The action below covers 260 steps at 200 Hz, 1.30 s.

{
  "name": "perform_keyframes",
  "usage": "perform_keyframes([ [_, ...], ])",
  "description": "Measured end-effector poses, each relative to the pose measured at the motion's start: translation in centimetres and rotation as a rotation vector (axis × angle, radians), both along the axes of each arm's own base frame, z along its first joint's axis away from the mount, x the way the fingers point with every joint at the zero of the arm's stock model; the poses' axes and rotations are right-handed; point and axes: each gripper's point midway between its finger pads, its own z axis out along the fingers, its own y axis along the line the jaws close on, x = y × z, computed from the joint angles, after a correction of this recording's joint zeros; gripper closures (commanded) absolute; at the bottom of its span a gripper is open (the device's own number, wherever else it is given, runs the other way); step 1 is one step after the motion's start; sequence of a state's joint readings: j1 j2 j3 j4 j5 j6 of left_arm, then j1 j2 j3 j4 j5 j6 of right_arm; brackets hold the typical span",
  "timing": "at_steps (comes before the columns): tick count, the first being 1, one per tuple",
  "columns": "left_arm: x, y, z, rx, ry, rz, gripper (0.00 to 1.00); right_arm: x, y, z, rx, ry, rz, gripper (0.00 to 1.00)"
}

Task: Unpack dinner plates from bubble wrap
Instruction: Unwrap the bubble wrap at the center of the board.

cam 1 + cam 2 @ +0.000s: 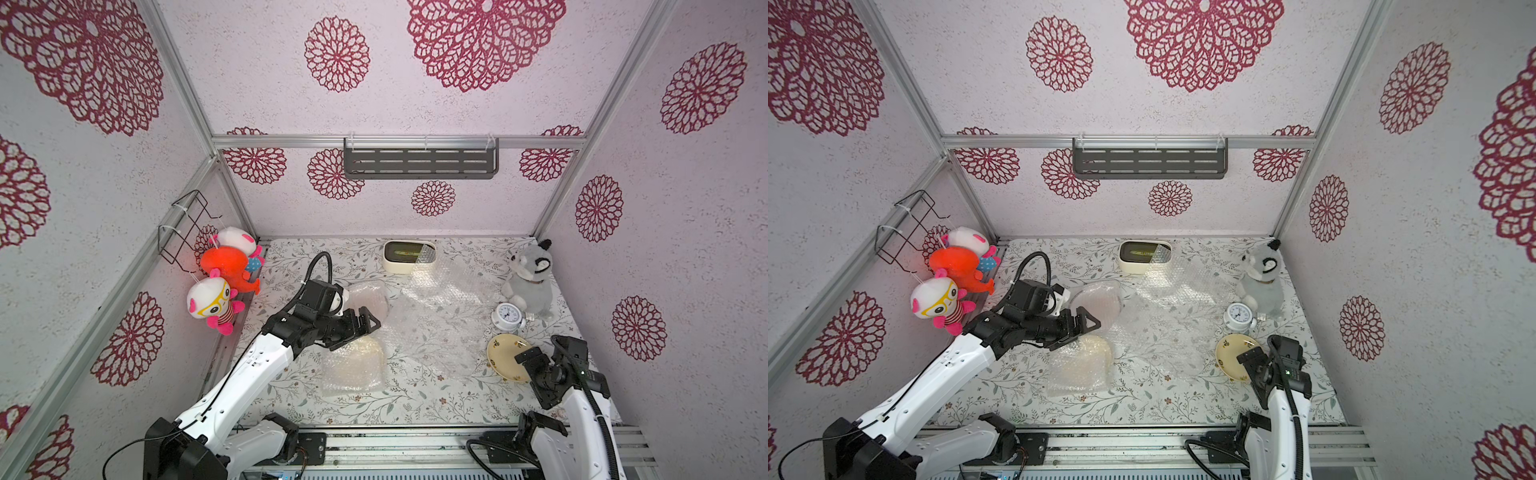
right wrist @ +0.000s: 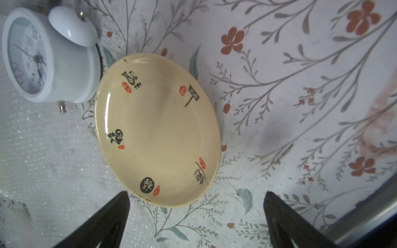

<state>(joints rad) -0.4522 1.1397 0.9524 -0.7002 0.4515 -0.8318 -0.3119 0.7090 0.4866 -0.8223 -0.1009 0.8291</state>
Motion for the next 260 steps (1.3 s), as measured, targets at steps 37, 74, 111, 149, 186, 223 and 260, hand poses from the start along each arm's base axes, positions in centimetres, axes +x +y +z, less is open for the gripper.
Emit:
perform_keyframes([
  [37, -0.2, 0.1, 0.1, -0.004, -0.001, 0.006, 0.02, 0.7, -0.1, 2.0, -0.024, -0.049, 0.037, 0.02],
  [74, -0.5, 0.2, 0.1, -0.008, -0.004, 0.009, 0.02, 2.1, 0.2, 5.9, -0.047, -0.154, 0.101, 0.03],
  [111, -0.7, 0.4, 0.6, -0.019, -0.020, 0.017, 0.02, 3.4, 1.8, 9.8, -0.009, -0.283, 0.190, 0.05],
  [149, -1.2, 0.9, 0.8, -0.025, -0.032, 0.034, 0.02, 4.1, 4.0, 12.5, 0.076, -0.381, 0.275, 0.05],
  [186, -1.6, 1.2, 1.8, -0.040, -0.062, 0.048, 0.02, 4.9, 6.0, 15.0, 0.153, -0.492, 0.356, 0.05],
  [223, -1.6, 1.3, 2.2, -0.049, -0.068, 0.060, 0.02, 5.7, 7.3, 17.1, 0.226, -0.590, 0.400, 0.06],
  [260, -1.6, 1.4, 2.2, -0.050, -0.064, 0.071, 0.02, 6.2, 8.0, 18.4, 0.271, -0.643, 0.423, 0.06],
])
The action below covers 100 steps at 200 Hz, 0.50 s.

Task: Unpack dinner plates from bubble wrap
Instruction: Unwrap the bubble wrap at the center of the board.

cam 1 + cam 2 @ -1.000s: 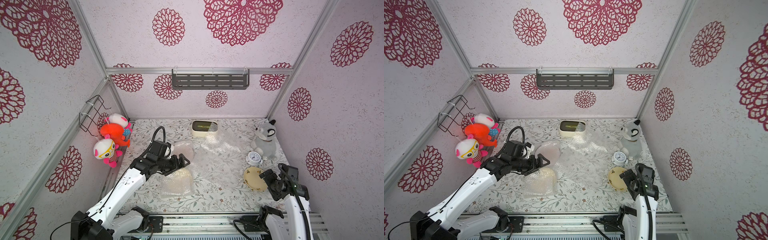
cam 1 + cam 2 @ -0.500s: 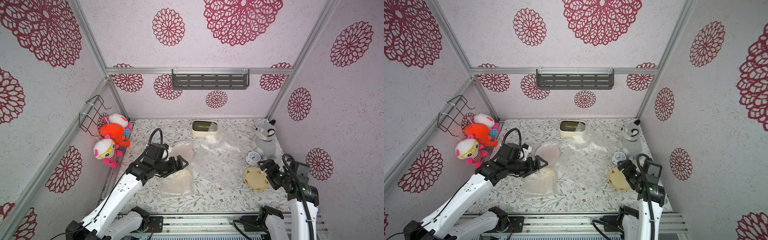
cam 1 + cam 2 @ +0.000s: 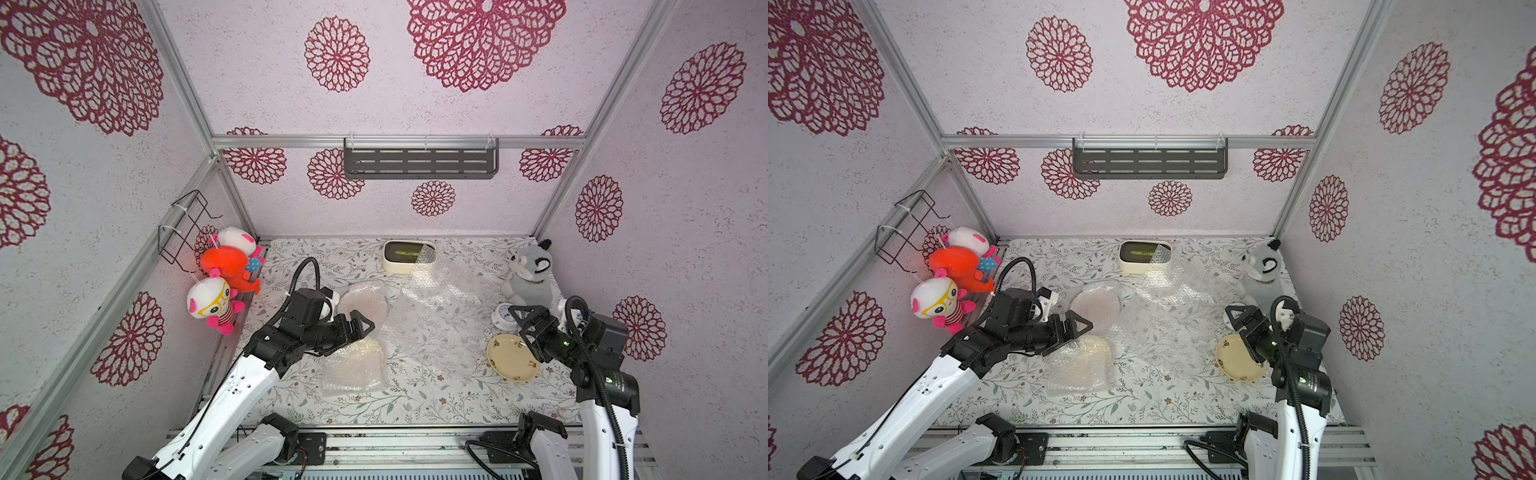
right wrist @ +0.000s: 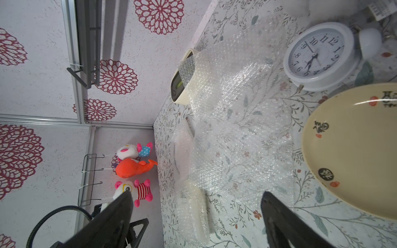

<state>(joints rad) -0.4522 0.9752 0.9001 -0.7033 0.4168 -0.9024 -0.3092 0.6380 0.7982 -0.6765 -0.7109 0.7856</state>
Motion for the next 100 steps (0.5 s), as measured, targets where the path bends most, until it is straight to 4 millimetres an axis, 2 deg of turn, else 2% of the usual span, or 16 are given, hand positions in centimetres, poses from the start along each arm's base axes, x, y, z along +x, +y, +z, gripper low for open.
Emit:
perform_keyframes([
  [40, 0.2, 0.2, -0.2, 0.001, 0.014, 0.028, 0.02, 1.7, 1.1, 0.5, 0.039, -0.021, 0.062, 0.06],
  [100, 1.9, 0.4, 0.1, -0.006, 0.059, 0.132, 0.02, 7.3, 4.7, -1.4, 0.062, 0.056, 0.242, 0.06],
])
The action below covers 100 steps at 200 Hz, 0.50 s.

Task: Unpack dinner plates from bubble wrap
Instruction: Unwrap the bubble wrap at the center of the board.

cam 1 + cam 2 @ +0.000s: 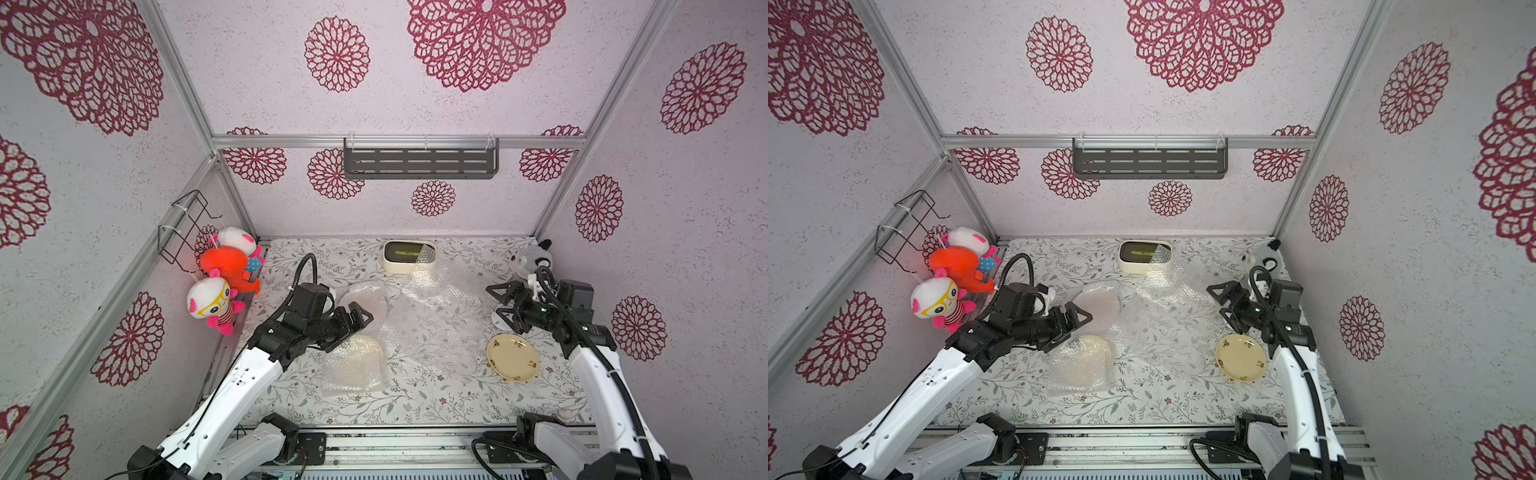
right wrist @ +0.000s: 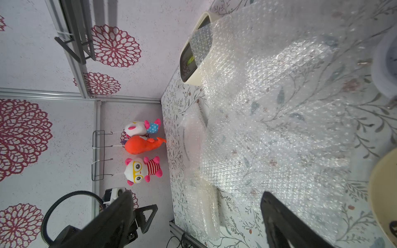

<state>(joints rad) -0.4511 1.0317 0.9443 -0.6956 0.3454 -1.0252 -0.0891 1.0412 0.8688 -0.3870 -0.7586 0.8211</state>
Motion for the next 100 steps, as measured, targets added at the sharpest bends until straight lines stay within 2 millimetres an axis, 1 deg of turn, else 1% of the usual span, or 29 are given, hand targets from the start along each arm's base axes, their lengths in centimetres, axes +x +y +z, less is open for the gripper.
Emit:
perform_keyframes([
  [27, 0.7, 0.1, 0.1, -0.001, 0.012, 0.041, 0.02, 1.5, 2.5, -0.7, -0.006, -0.009, 0.088, 0.08],
  [57, 0.7, 0.7, -0.5, -0.001, 0.039, 0.099, 0.02, 2.5, 5.0, -2.8, -0.021, 0.015, 0.178, 0.13],
  [76, 0.2, 1.6, -1.2, 0.010, 0.049, 0.145, 0.02, 2.6, 6.9, -4.0, -0.036, 0.032, 0.246, 0.16],
  [100, -1.1, 3.1, -2.0, 0.030, 0.062, 0.197, 0.02, 2.1, 10.0, -5.2, -0.055, 0.048, 0.346, 0.21],
])
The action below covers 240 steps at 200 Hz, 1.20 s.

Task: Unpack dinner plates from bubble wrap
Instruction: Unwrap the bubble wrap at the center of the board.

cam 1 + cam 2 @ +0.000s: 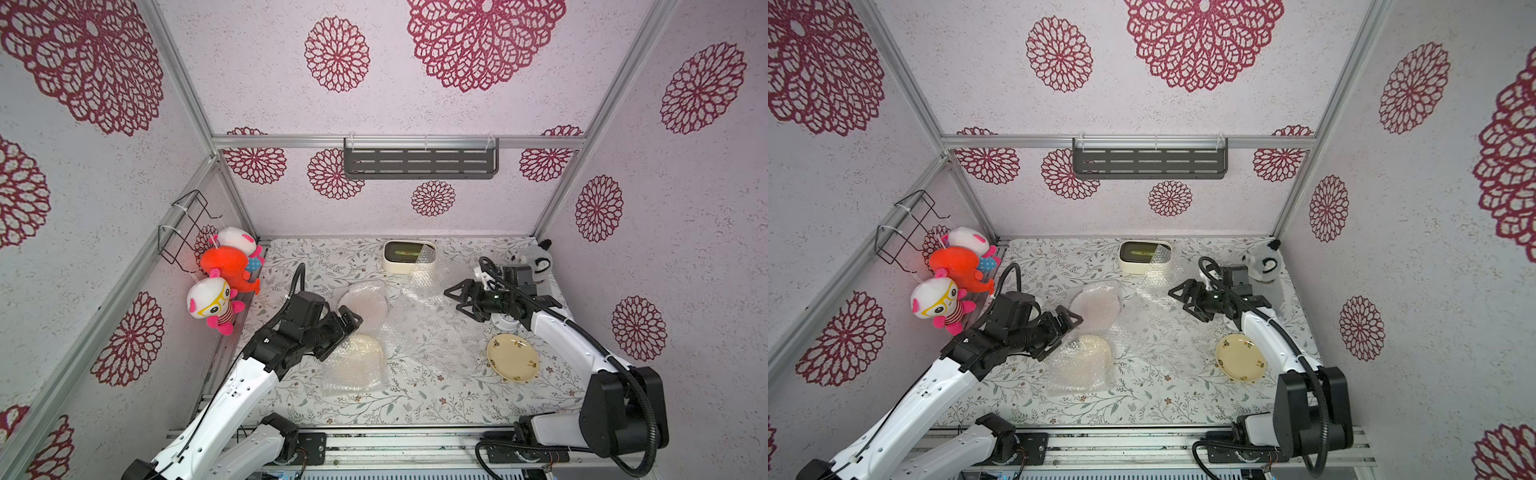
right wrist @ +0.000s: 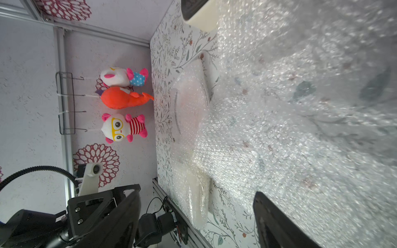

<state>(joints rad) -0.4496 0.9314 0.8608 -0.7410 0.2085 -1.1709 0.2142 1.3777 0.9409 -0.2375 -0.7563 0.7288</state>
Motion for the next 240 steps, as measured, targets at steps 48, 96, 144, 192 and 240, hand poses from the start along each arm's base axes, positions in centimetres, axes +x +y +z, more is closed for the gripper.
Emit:
perform_keyframes([
  [48, -1.8, 1.9, -4.0, 0.067, 0.105, 0.058, 0.04, -2.8, 5.4, -4.1, -0.046, 0.081, 0.182, 0.30],
  [96, -2.9, 3.6, -7.8, 0.097, 0.207, 0.111, 0.05, -5.3, 9.7, -5.9, -0.082, 0.104, 0.313, 0.42],
  [144, -3.9, 4.4, -9.4, 0.087, 0.236, 0.139, 0.12, -7.3, 13.6, -6.0, -0.088, 0.097, 0.425, 0.45],
  [192, -4.1, 5.4, -10.5, 0.075, 0.270, 0.179, 0.16, -8.7, 15.8, -6.5, -0.094, 0.103, 0.490, 0.45],
  [240, -3.9, 5.9, -10.8, 0.085, 0.273, 0.185, 0.17, -9.1, 16.6, -7.2, -0.100, 0.117, 0.512, 0.46],
])
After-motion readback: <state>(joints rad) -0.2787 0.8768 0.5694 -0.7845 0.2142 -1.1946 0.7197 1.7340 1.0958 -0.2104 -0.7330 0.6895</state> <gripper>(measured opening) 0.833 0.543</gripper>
